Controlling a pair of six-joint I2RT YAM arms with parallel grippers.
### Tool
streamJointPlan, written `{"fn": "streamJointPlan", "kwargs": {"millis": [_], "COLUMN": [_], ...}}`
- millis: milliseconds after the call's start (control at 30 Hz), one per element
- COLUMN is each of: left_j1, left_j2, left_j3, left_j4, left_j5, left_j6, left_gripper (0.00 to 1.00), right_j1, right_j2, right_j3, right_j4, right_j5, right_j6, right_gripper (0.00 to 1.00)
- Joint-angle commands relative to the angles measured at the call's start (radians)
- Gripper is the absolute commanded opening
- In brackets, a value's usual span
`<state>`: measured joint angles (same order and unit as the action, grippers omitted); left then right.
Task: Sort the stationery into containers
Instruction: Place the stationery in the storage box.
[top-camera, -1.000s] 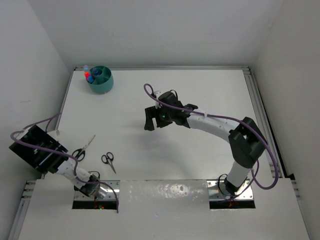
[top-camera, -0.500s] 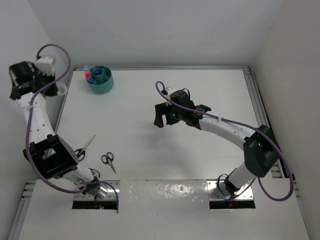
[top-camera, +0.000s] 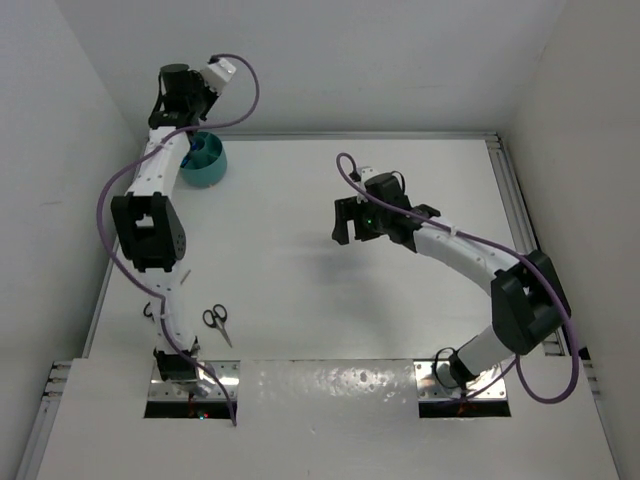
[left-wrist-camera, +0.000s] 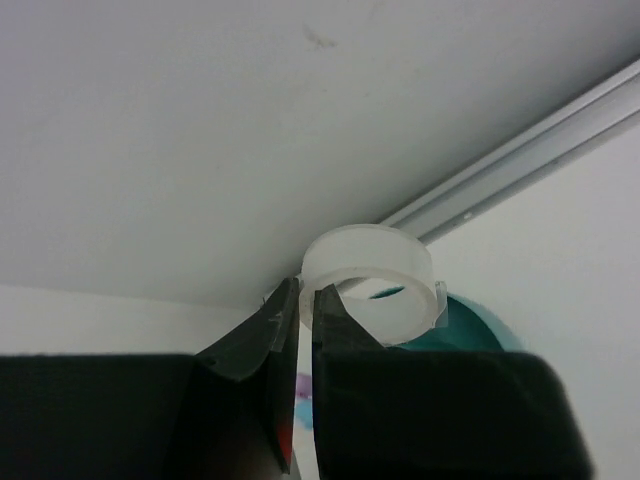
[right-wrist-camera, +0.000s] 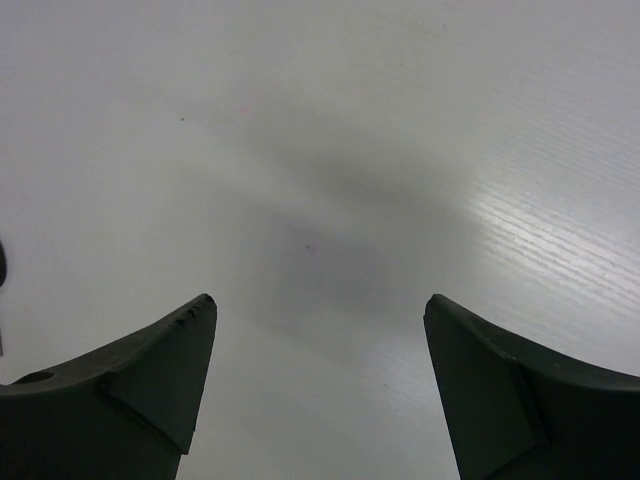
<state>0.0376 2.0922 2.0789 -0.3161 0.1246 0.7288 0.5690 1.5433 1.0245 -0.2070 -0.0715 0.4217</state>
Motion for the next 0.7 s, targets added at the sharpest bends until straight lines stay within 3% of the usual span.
{"fn": "streamJointPlan", "kwargs": {"millis": [0, 100, 233, 433, 667], "left_j1": [-0.016, 0.031, 0.094, 0.099, 0.143], "left_j2": [0.077, 0.081, 0.118, 0.158, 0.190], "left_j3": [0.032, -0.087, -0.112, -0.129, -0.117], "left_j4": [0.237, 0.461, 0.541, 0.523, 0.335], "left_j5": [-0.085, 0.100, 0.445, 0.553, 0.716], "left_j6": [0.224, 0.287, 0.331, 0.405, 0.552], "left_gripper": [0.00, 0.00, 0.00, 0.00, 0.00], "right_j1": [-0.029, -0.044, -0.052, -0.055, -0.058], "right_j2": [0.035, 0.078, 0.123, 0.167, 0.179], "right_j3": [0.052, 0.083, 0.109, 0.154, 0.154], "right_j4": [-0.009, -0.014, -0.009, -0.031, -0.037], "right_j5": [-0.001, -0.010, -0.007, -0.013, -0.011], "right_j6": [-0.008, 0.012, 0.031, 0.048, 0.055], "right_gripper": [0.83, 0.83, 0.83, 0.83, 0.84]}}
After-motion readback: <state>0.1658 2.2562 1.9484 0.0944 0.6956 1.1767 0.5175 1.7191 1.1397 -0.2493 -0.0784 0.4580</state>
